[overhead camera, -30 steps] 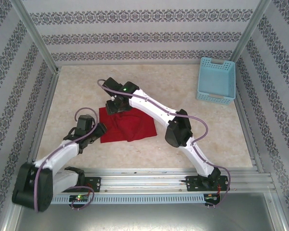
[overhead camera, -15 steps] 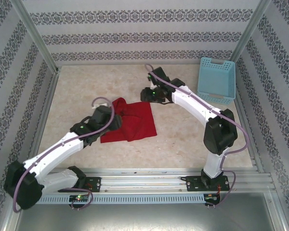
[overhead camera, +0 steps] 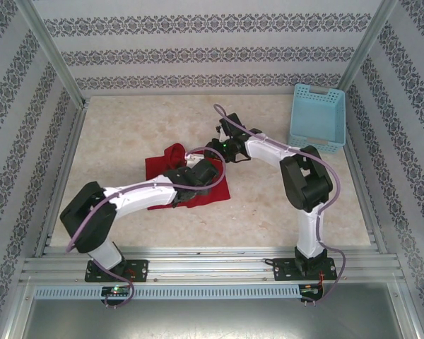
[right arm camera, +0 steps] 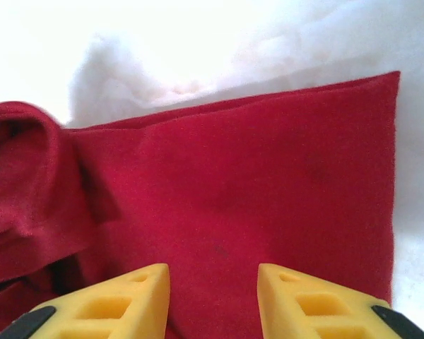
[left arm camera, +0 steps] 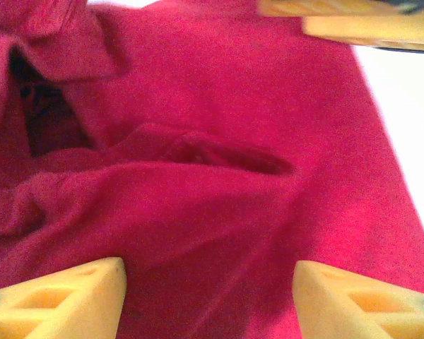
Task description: Fold the inside-out t-shirt
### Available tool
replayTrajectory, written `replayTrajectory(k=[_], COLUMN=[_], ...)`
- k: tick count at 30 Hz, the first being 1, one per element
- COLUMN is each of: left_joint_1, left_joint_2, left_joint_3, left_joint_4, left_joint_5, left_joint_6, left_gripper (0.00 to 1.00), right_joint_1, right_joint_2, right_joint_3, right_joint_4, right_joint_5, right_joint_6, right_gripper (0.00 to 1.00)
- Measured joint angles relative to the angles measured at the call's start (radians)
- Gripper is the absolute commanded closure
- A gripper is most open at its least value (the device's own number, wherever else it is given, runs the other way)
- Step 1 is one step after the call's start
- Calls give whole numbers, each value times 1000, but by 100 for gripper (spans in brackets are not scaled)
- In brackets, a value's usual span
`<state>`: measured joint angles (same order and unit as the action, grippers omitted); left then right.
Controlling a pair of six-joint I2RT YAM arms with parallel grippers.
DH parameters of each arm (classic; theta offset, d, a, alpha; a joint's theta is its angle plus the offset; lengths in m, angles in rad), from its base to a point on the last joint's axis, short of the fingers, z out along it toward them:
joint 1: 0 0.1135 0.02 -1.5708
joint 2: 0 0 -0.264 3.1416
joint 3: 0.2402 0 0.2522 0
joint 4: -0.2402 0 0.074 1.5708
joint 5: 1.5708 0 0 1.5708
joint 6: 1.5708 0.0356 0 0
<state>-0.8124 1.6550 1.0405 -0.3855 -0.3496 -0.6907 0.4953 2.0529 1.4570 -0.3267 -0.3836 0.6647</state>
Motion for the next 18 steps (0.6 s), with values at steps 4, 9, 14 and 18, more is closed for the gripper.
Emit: replayTrajectory(k=[4, 9, 14, 18], left_joint_1=[72, 141, 216, 277], left_joint_2=[40, -18, -171, -296], left_joint_3=[-18, -156, -323, -404], left_joint_4=[0, 14, 19, 23], left_joint_5=[-3, -12, -11, -10], left_joint_6=[-36, -82, -122, -130], left_gripper=[47, 53, 55, 55], right_joint_1=[0, 2, 6, 13], right_joint_2=[63, 50, -32, -126], right_joint_3=[6, -6, -131, -271], right_joint_4=[-36, -56, -31, 15], right_joint_5=[47, 127, 200, 246], right_joint_6=[18, 30, 57, 85], right_gripper=[66, 70, 75, 76])
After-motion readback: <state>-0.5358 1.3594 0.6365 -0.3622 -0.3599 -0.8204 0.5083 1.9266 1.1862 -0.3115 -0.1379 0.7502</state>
